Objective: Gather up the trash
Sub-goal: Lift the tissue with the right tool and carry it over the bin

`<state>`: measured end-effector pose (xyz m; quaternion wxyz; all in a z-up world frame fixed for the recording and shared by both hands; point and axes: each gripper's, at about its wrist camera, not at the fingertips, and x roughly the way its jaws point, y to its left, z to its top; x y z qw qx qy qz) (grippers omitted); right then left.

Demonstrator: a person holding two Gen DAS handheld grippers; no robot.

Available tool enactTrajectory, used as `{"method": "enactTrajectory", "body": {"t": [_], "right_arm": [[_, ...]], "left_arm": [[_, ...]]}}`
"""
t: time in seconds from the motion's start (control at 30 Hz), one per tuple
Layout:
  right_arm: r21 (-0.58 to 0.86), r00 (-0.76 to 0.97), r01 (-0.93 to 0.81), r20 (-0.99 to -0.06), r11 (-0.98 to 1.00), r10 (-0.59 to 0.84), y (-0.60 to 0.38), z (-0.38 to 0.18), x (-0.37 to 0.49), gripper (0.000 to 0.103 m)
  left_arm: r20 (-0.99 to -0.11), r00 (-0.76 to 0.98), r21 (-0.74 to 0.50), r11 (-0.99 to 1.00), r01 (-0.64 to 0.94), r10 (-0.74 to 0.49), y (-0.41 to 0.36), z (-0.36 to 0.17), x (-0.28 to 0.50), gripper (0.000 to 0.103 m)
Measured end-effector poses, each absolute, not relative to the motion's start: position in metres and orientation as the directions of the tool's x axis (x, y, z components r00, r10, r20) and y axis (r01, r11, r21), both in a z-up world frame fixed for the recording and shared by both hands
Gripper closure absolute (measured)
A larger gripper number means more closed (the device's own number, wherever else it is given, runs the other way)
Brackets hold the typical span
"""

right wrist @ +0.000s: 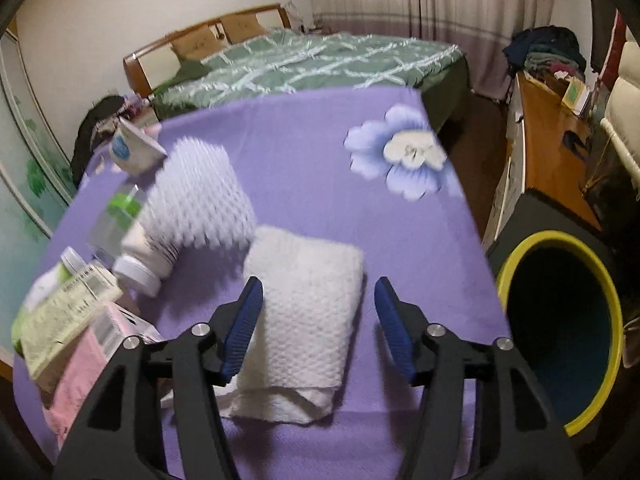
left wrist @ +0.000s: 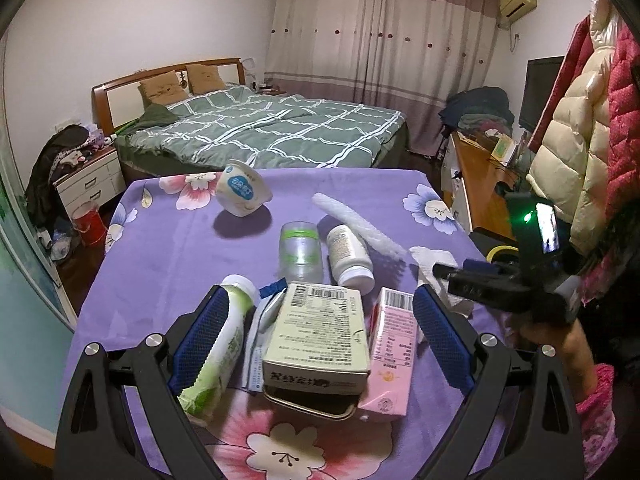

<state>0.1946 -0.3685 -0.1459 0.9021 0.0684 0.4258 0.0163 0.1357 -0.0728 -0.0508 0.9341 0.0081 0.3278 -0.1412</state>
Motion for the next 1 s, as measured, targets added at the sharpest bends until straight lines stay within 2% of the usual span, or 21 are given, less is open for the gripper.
{"method": "enactTrajectory", "body": {"t": [0.07, 0.1, 0.17, 0.2, 0.23, 0.4, 0.6, 0.77, 1.0], "right_arm": [[0.126, 0.622, 0.026, -0.778, 0.992, 0.083, -0.364, -0.153, 0.195, 0.048], [0.121, 0.617, 0.023, -0.783, 0.992, 0.081, -0.362, -0.155, 0.195, 0.061], [0.119, 0.612, 0.014, -0.786, 0.993, 0.086, -0.360, -0.156, 0.195, 0.079], [0.118, 0.618, 0.014, -0.782, 0.993, 0.084, -0.360, -0.155, 0.193, 0.093], [0.126, 0.624, 0.014, -0.776, 0.992, 0.089, -0.361, -0.152, 0.191, 0.095], [0.179, 0.688, 0.036, -0.718, 0.983, 0.105, -0.381, -0.129, 0.172, 0.095], [0.203, 0.752, 0.100, -0.657, 0.974, 0.059, -0.422, -0.100, 0.146, 0.095], [0.175, 0.777, 0.216, -0.626, 0.961, -0.061, -0.471, -0.084, 0.128, 0.095], [0.134, 0.744, 0.379, -0.633, 0.916, -0.216, -0.535, -0.091, 0.119, 0.095]], "left_arm": [[-0.616, 0.744, -0.083, 0.960, 0.266, -0.259, -0.070, -0.052, 0.137, 0.011], [-0.619, 0.741, -0.087, 0.960, 0.266, -0.261, -0.069, -0.054, 0.137, 0.011], [-0.622, 0.738, -0.090, 0.960, 0.265, -0.262, -0.069, -0.056, 0.138, 0.011], [-0.623, 0.737, -0.090, 0.960, 0.265, -0.262, -0.069, -0.056, 0.138, 0.011], [-0.625, 0.735, -0.090, 0.960, 0.266, -0.262, -0.069, -0.057, 0.138, 0.011], [-0.626, 0.734, -0.089, 0.959, 0.268, -0.264, -0.070, -0.058, 0.138, 0.011], [-0.629, 0.727, -0.084, 0.955, 0.286, -0.273, -0.079, -0.060, 0.137, 0.011], [-0.629, 0.724, -0.081, 0.950, 0.302, -0.284, -0.088, -0.059, 0.136, 0.011], [-0.632, 0.719, -0.072, 0.945, 0.318, -0.290, -0.099, -0.059, 0.137, 0.011]]}}
